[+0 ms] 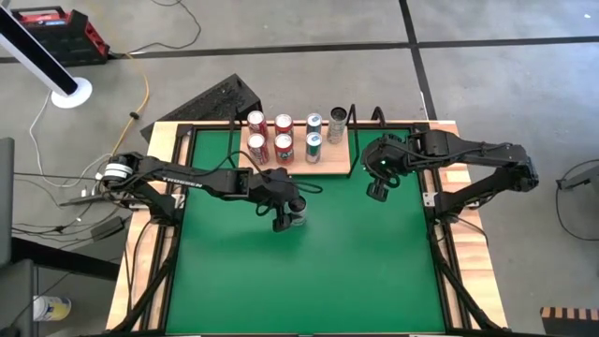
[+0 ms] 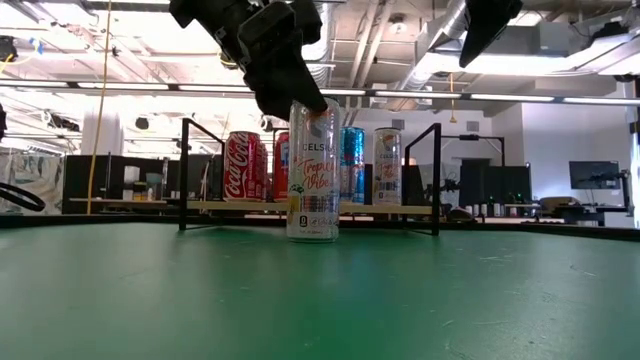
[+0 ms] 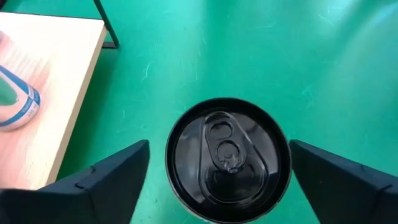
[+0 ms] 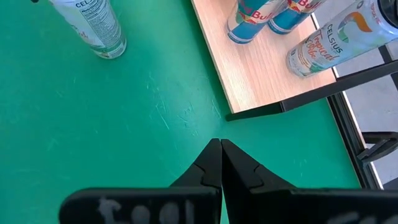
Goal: Place canned beverage on shelf
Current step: Put the white-yellow soda can on the shelf aligned with the other white-yellow soda can
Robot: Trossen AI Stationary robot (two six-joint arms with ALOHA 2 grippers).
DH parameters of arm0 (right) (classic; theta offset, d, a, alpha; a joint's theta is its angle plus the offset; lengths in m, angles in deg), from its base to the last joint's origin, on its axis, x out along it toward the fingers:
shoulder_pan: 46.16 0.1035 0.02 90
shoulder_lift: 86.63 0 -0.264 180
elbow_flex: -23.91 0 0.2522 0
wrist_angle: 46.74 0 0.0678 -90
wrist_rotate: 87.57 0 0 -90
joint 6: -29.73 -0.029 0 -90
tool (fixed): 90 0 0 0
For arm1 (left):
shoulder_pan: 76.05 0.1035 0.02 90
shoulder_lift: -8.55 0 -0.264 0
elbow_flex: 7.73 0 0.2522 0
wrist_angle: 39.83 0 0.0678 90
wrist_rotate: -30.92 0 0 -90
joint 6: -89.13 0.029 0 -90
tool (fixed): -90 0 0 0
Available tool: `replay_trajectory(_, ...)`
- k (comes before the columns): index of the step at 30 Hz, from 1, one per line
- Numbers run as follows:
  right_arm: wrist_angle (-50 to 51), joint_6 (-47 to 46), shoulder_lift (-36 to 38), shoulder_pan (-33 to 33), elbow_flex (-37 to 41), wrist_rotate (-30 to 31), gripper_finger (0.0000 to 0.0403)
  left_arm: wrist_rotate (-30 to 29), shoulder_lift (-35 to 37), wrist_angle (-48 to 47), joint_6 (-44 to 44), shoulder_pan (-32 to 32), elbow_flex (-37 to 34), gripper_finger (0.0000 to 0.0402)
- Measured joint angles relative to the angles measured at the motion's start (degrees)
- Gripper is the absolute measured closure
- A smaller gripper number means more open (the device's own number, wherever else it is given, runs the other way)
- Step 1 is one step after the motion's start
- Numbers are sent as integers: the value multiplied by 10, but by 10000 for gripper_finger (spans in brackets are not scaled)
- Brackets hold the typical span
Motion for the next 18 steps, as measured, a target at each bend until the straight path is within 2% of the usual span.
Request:
replay_trajectory(9, 1, -5, 0, 0, 0, 1, 379, 5, 0, -4, 1, 0, 2, 164)
replay_trajectory(13, 6, -6, 0, 0, 0, 1, 379, 4, -1, -19, 1, 0, 34, 169)
replay_trajectory(18, 22, -11, 0, 0, 0, 1, 379, 3, -6, -57, 24, 20, 129, 169)
